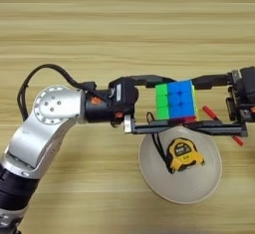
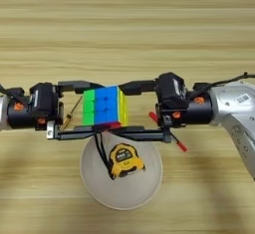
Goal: Move the objects on the table
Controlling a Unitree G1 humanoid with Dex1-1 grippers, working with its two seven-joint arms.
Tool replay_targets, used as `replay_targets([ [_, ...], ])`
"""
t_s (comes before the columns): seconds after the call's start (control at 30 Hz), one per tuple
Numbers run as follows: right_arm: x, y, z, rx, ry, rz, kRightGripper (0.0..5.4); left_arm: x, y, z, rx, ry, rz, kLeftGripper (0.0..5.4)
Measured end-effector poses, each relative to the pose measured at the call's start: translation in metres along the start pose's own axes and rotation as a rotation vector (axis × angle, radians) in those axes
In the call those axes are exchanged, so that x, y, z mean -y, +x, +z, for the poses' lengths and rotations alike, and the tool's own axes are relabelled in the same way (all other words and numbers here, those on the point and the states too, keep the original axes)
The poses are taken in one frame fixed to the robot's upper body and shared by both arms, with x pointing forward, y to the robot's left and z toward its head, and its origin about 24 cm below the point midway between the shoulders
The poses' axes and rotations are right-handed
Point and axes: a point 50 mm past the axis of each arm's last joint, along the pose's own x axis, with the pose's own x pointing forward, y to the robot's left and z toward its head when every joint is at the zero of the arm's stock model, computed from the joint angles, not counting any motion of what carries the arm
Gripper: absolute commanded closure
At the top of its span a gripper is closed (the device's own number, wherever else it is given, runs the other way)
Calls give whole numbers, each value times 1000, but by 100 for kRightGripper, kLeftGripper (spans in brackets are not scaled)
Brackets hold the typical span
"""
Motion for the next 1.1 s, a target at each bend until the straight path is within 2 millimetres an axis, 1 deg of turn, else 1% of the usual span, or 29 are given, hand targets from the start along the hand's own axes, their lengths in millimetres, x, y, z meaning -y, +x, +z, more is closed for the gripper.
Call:
replay_targets([
  [0.03, 0, 0, 0, 0, 0, 0, 180, 0, 0, 0, 0, 0, 0, 211],
  [0.1, 0, 0, 0, 0, 0, 0, 180, 0, 0, 0, 0, 0, 0, 174],
  [0.17, 0, 0, 0, 0, 0, 0, 183, 0, 0, 0, 0, 1, 2, 164],
  [0.53, -1, 1, -1, -1, 5, 6, 188, -2, -3, 0, -1, 12, 17, 58],
  [0.73, -1, 1, -2, -2, 8, 10, 196, -3, -4, 0, -6, 16, 22, 10],
  [0.8, -1, 1, -2, 2, 7, 4, 208, -2, -4, -1, -15, 13, 4, 1],
  [1.1, 0, 2, -2, 6, 7, -6, 209, 0, -2, -2, -14, 10, -11, 0],
])
